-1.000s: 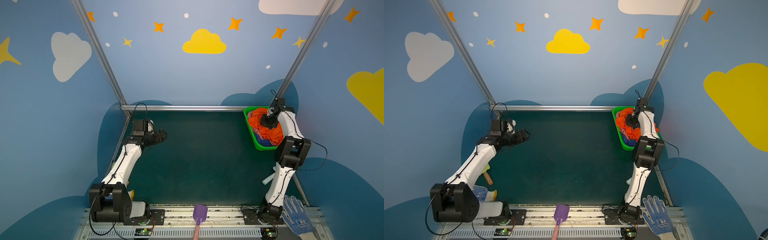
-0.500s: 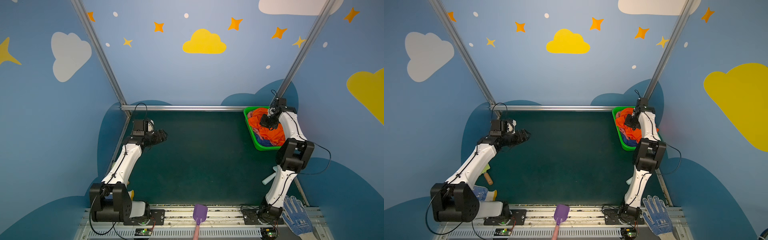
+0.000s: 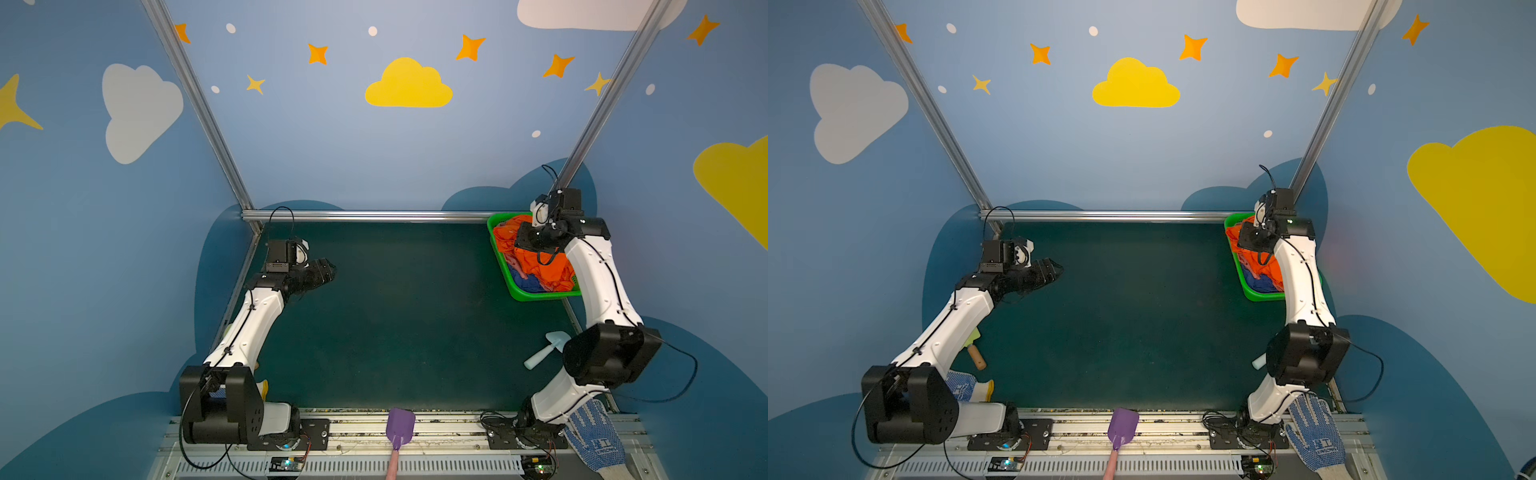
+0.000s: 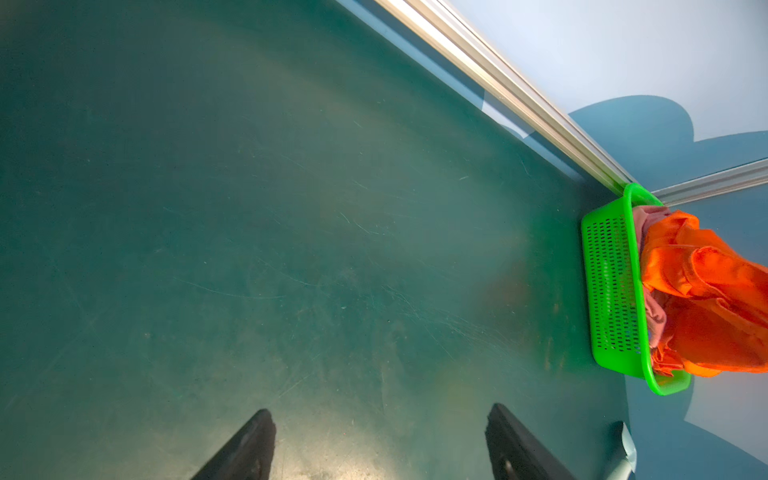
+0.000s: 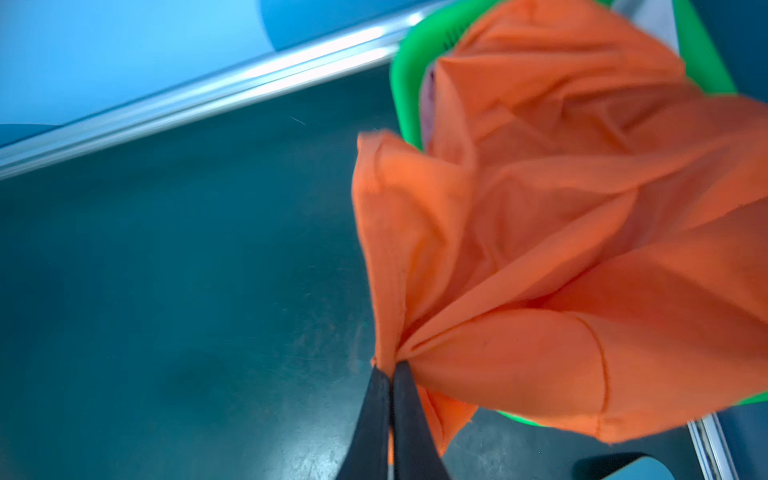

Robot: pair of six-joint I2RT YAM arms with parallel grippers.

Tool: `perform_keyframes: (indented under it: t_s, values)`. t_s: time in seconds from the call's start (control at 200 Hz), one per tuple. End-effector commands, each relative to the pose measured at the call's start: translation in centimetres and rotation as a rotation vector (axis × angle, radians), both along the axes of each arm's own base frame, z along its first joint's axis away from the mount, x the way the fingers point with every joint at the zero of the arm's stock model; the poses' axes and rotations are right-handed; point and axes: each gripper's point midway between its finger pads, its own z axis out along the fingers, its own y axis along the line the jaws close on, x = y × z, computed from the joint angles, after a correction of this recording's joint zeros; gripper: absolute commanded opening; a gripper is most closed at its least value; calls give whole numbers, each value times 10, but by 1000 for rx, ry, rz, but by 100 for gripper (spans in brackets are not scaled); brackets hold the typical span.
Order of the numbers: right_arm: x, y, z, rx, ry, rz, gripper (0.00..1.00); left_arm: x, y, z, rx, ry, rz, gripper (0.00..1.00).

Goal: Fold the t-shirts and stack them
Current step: 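Grasp the orange t-shirt with the right gripper and lift it out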

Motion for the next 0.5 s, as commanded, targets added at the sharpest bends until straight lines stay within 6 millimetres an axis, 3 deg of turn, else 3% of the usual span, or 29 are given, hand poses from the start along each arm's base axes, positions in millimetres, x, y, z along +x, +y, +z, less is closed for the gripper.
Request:
perform_keyframes:
  t_s: [0.0, 0.3, 0.491]
  values:
    - [-22, 29, 52, -6, -162, 106, 0, -1, -2, 6, -21, -24, -5, 80]
    - [-92, 97, 160, -17, -460, 351, 0, -3, -3, 13, -28, -48, -4, 79]
    - [-128, 147, 200, -6, -551, 550, 0, -6, -1, 18, -19, -66, 1, 79]
